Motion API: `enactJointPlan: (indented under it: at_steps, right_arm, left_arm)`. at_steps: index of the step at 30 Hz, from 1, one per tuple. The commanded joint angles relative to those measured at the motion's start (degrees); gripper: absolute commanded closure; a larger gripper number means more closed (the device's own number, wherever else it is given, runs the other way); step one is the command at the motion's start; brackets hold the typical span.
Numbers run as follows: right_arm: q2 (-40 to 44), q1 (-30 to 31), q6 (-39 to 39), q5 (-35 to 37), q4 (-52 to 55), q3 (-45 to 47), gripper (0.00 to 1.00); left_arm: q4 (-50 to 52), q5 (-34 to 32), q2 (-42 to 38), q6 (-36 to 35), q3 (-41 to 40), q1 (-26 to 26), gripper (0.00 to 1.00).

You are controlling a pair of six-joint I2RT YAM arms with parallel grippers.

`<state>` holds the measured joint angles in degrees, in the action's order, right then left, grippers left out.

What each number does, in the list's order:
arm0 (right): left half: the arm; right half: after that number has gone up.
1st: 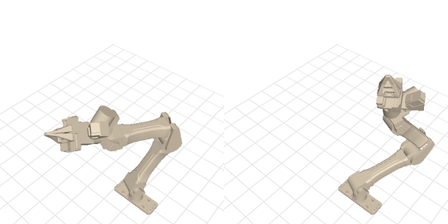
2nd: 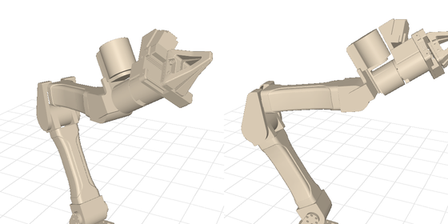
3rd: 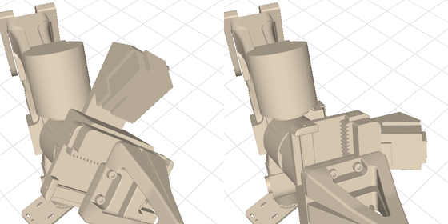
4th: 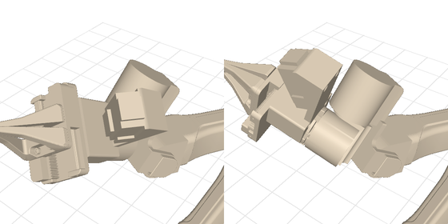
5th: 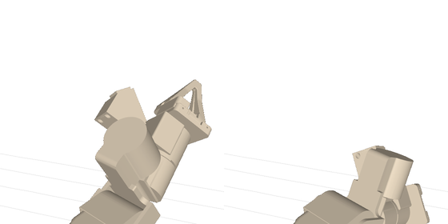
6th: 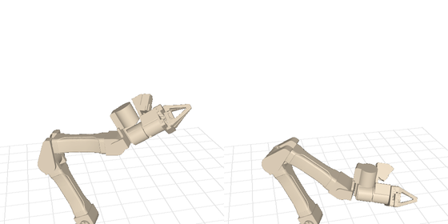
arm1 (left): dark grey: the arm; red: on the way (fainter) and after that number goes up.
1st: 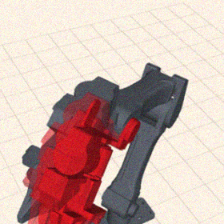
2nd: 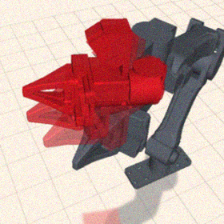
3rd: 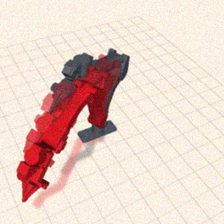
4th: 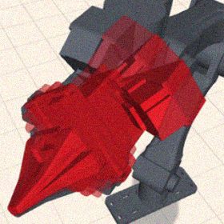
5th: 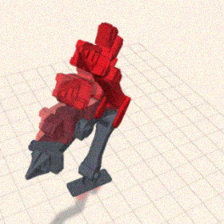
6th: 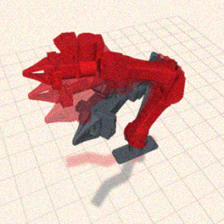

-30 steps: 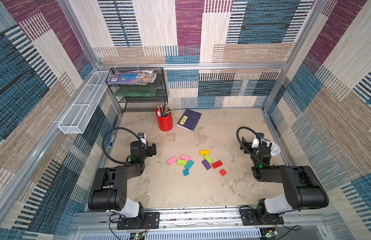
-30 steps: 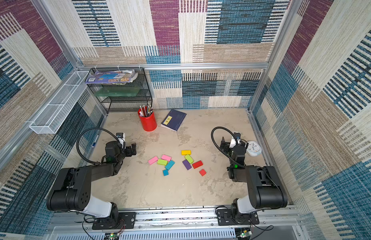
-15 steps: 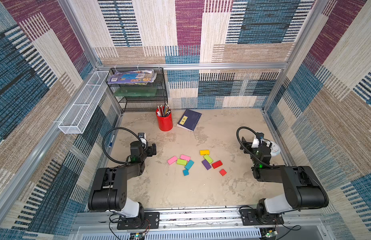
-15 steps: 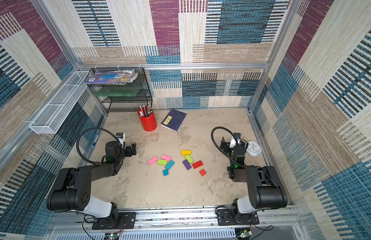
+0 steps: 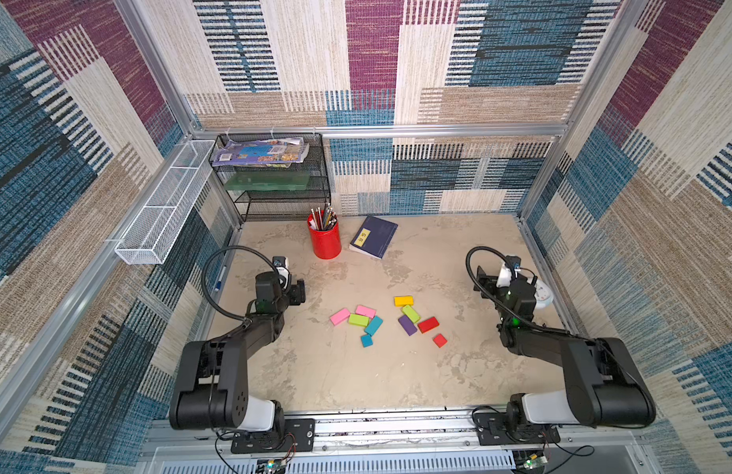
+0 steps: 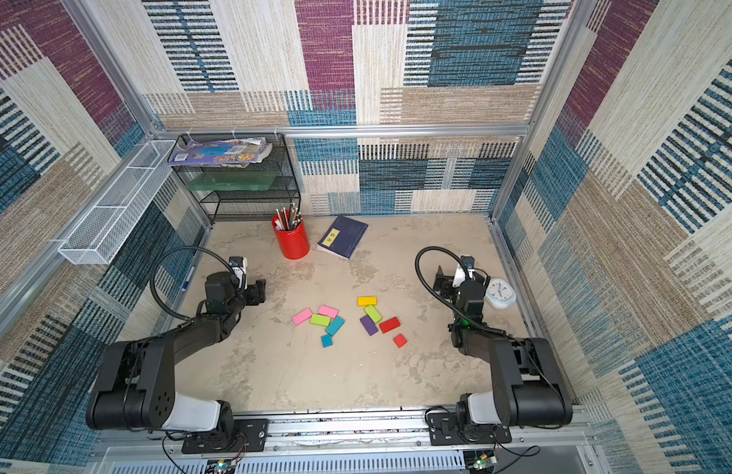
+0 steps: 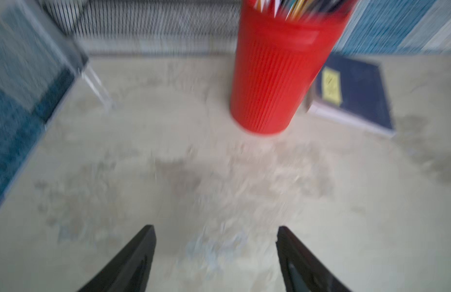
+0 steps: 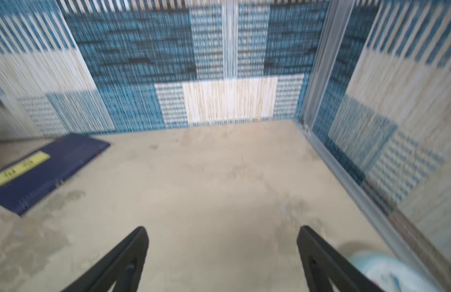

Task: Assemble the letter v with building blocks
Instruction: Move the building block to the center of the board.

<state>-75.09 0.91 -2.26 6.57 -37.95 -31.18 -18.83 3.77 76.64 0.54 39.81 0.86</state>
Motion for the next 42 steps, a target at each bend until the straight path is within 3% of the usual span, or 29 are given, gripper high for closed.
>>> enactJointPlan:
  at_steps: [1,8,11,14,16,22,27,32,42]
  right_arm:
    - [0.64,-0.13,-4.51,1.22,17.09,-3.88,0.05]
    - [0.51,1.89,-8.24,-2.21,27.27,-6.06,0.05]
    - [1.78,2.81,-10.29,-4.94,29.6,-5.85,0.05]
    - [1.53,4.22,-11.19,-9.64,34.75,-8.15,0.05]
    - [1.59,6.27,-10.64,-10.48,37.56,-9.34,0.05]
    - [-0.63,12.98,-8.98,-12.51,41.03,-13.58,0.05]
    - [-6.15,20.64,-5.21,-13.33,45.61,-19.9,0.05]
    - [-10.12,26.83,-4.19,-14.63,47.23,-22.79,0.0]
    - [-16.65,34.91,-0.1,-16.13,51.55,-29.35,0.11]
  left_arm:
    - [10.48,1.98,-2.74,4.91,1.03,1.03,0.22]
    - [22.49,0.54,-7.18,9.17,2.86,2.8,0.22]
    - [26.78,5.0,-8.13,12.57,3.92,3.53,0.19]
    - [37.96,9.74,-8.23,15.71,8.5,3.79,0.2]
    - [42.24,12.69,-9.54,17.71,9.73,4.1,0.21]
    - [46.09,13.64,-15.68,21.64,10.53,4.67,0.21]
    - [56.43,16.18,-13.38,20.9,18.63,4.76,0.21]
    - [59.81,20.42,-10.59,21.1,21.22,4.76,0.24]
    - [57.96,23.73,-7.56,23.03,18.56,5.28,0.28]
